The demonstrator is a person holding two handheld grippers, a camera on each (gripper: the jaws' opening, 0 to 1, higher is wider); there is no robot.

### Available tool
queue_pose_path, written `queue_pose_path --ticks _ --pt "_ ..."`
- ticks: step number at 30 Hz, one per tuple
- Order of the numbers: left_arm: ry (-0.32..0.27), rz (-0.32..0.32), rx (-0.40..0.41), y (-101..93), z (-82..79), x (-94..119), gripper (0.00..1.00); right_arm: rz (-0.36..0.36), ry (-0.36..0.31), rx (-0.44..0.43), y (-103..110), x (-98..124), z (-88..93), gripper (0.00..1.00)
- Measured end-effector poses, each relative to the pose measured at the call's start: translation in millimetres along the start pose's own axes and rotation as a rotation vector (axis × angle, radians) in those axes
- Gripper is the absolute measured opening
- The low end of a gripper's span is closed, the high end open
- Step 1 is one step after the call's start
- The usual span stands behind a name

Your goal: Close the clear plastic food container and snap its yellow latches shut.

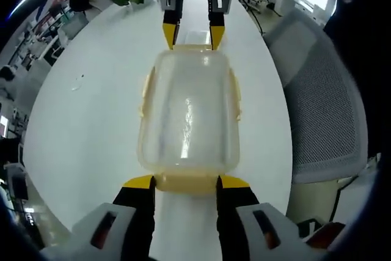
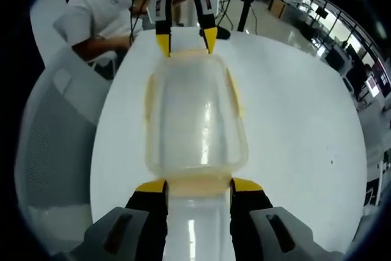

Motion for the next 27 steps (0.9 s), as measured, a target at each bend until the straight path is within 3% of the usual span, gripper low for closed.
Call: queue_pose_path --ticks 27 --pt "-0.011 0.003 0.001 -9.3 -45.1 -26.9 0.38 0.005 0.032 0.004 3.3 31.8 42.2 0.38"
Point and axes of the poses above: the point that each gripper's makers call its tool centre point, and the gripper's own axes: x roughly backward along the fingers, y roughly to its left, z roughly out of its underside, the point moved 7 cm from there along x, roughly backward along the fingers, and after that the axes turned 10 degrees about -y, right-handed, at the moved point
